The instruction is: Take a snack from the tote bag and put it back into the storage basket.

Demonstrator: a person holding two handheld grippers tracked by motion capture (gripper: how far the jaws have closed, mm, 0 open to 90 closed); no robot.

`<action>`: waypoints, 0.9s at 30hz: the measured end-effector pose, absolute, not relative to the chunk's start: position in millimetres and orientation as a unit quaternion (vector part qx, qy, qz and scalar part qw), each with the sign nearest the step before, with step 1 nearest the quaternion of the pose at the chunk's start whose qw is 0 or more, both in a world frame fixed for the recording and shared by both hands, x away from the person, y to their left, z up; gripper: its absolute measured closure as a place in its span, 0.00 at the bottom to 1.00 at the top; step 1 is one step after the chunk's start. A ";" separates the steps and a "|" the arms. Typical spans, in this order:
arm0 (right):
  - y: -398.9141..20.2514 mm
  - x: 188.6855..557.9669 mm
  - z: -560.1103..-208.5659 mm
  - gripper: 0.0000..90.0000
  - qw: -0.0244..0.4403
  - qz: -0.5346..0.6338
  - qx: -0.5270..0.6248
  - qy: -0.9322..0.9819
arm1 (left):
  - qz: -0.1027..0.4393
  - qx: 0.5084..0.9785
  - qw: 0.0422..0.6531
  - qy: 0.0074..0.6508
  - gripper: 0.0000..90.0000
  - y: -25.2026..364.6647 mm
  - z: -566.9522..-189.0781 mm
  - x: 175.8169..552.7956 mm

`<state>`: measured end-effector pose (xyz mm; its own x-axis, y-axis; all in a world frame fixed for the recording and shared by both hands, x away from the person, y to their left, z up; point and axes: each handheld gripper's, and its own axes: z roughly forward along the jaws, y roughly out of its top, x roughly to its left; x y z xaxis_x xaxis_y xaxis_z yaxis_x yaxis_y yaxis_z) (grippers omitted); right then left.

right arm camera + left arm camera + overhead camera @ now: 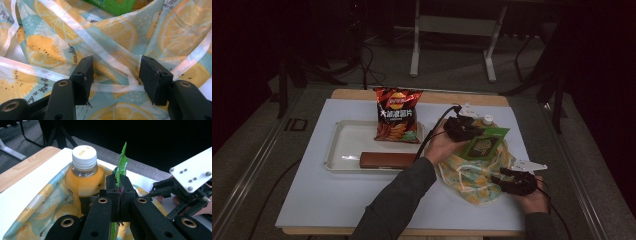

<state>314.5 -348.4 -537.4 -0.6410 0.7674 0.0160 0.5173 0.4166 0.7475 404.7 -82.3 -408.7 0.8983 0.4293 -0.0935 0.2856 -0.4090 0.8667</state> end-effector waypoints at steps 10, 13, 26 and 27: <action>-348.3 314.4 -537.4 0.50 0.167 0.375 0.390 0.824 | 0.075 0.831 0.507 0.216 0.98 -79.5 -401.9 402.5; -348.3 314.4 -537.5 0.50 0.167 0.375 0.390 0.824 | 0.076 0.830 0.509 0.217 0.98 -77.6 -399.4 402.4; -348.3 314.4 -537.4 0.50 0.167 0.374 0.390 0.825 | 0.080 0.826 0.515 0.214 0.98 -72.3 -387.1 399.1; -348.3 314.4 -537.4 0.50 0.167 0.374 0.390 0.825 | 0.080 0.825 0.517 0.213 0.98 -71.5 -385.5 398.0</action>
